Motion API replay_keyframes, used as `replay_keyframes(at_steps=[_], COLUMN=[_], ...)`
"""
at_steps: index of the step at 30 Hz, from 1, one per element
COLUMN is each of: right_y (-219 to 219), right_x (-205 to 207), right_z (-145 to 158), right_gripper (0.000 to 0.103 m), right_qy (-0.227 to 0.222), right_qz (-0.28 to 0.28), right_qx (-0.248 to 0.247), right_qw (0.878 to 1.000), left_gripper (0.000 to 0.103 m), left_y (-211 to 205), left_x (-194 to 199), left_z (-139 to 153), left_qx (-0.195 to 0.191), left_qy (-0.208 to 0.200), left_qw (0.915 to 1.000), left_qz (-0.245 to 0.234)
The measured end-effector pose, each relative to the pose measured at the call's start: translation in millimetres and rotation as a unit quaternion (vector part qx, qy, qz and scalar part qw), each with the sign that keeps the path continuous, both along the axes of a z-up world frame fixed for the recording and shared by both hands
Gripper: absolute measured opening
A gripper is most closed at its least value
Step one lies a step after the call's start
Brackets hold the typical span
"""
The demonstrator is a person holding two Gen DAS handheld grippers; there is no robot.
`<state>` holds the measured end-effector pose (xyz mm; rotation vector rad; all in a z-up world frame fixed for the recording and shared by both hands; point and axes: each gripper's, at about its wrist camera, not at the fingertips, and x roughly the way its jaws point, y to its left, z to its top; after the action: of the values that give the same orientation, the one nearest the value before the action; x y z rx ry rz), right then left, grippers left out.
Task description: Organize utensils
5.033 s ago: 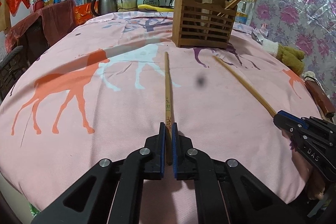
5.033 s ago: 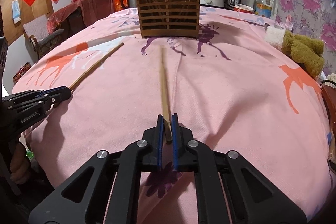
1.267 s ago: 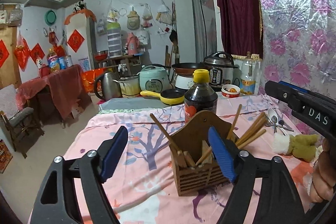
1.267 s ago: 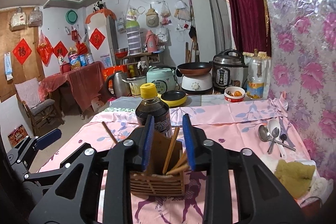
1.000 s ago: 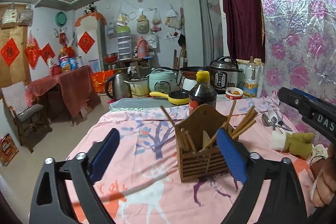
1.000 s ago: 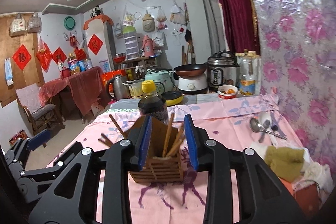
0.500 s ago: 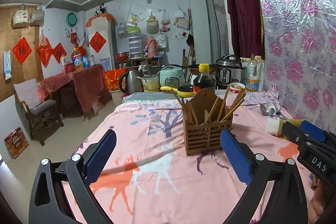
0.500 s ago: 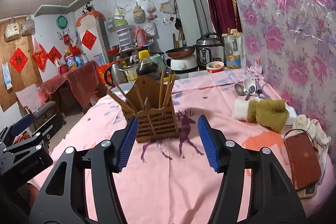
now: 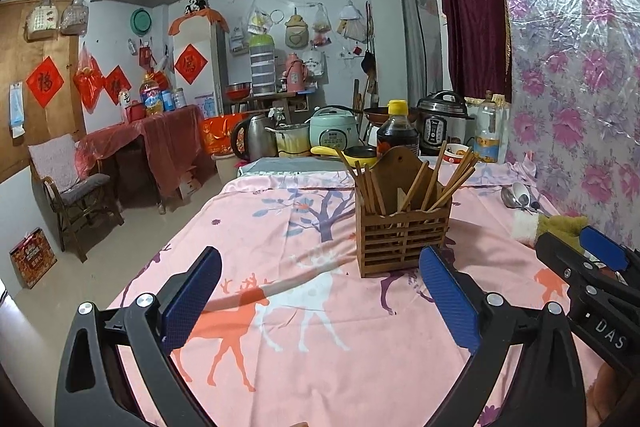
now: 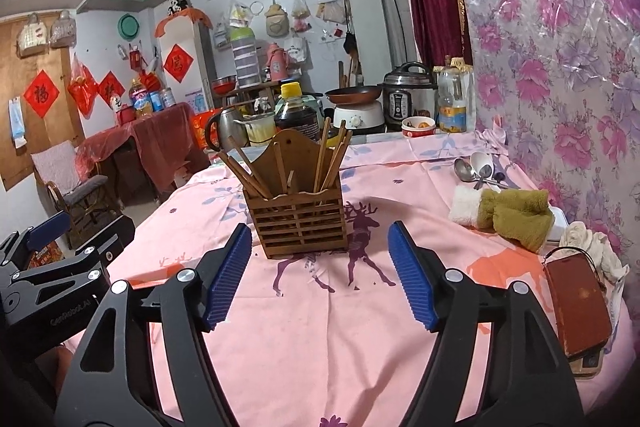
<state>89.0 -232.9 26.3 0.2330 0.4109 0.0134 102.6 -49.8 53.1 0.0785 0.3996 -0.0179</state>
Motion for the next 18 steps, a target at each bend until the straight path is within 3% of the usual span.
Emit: replay_keyframes(at_steps=[18], right_y=[0.4], right_x=[-5.2], right_z=[3.9], right_gripper=[0.071], right_qy=[-0.008], right_qz=[-0.001], right_qx=[-0.001], right_qw=[1.000], left_gripper=[0.097], left_y=[-5.3], left_x=[-4.3], left_z=[0.7], left_qx=[-0.001], left_qy=[-0.003], left_qw=[1.0000], left_qz=[-0.005])
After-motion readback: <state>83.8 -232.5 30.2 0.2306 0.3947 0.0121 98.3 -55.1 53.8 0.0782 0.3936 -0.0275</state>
